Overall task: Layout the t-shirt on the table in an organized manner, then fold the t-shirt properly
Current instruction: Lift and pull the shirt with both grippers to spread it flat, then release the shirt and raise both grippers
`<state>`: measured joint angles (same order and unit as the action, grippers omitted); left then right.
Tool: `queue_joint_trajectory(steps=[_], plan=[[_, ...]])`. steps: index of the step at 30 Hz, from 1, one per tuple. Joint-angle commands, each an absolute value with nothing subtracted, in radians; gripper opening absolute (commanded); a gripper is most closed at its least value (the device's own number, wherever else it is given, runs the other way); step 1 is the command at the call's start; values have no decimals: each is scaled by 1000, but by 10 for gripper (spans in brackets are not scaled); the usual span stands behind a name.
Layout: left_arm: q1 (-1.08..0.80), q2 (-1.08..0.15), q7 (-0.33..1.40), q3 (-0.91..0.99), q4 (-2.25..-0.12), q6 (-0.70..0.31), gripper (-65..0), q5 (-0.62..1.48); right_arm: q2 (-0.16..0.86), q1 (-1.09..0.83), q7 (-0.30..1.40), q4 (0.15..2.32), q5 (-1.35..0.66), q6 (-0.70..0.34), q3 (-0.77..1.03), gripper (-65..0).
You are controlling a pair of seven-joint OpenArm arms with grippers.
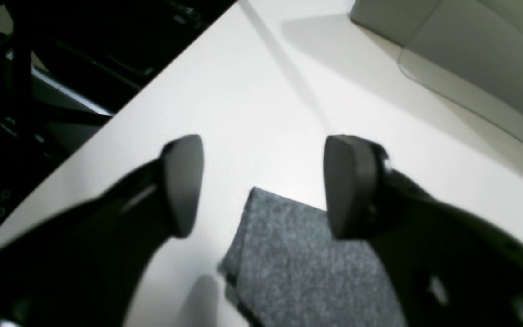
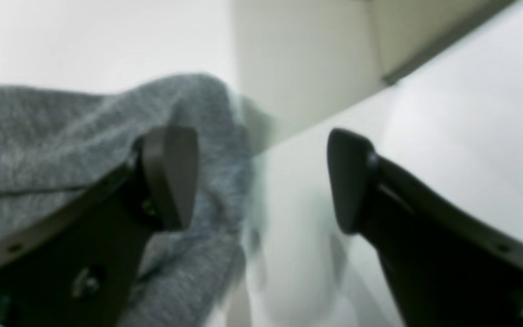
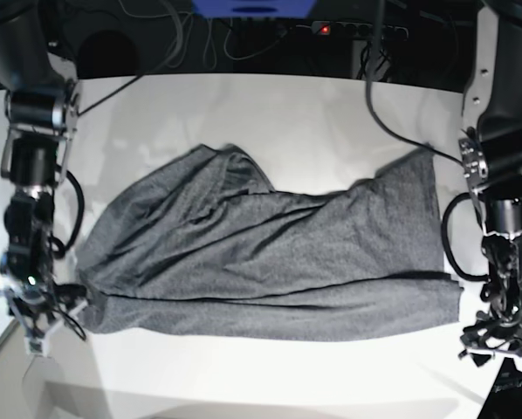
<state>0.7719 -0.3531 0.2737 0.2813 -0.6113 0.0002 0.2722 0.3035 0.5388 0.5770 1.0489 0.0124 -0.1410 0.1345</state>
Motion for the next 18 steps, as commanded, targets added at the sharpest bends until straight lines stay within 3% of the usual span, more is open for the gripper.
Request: queue_joint_trajectory(steps=[1, 7, 11, 18], plan=[[776, -366, 242, 285, -677, -5, -229, 280, 305, 527, 558, 1118, 5, -139, 156, -176], [423, -354, 450, 381, -1165, 2, -229, 424, 225, 286, 558, 1431, 5, -139, 209, -173], [160, -265, 565, 496, -1481, 4, -229, 503, 182, 133, 559, 1590, 5, -142, 219, -173], [-185, -104, 604, 582, -1725, -4, -229, 519, 114, -44, 559, 1748, 4, -142, 231, -173]])
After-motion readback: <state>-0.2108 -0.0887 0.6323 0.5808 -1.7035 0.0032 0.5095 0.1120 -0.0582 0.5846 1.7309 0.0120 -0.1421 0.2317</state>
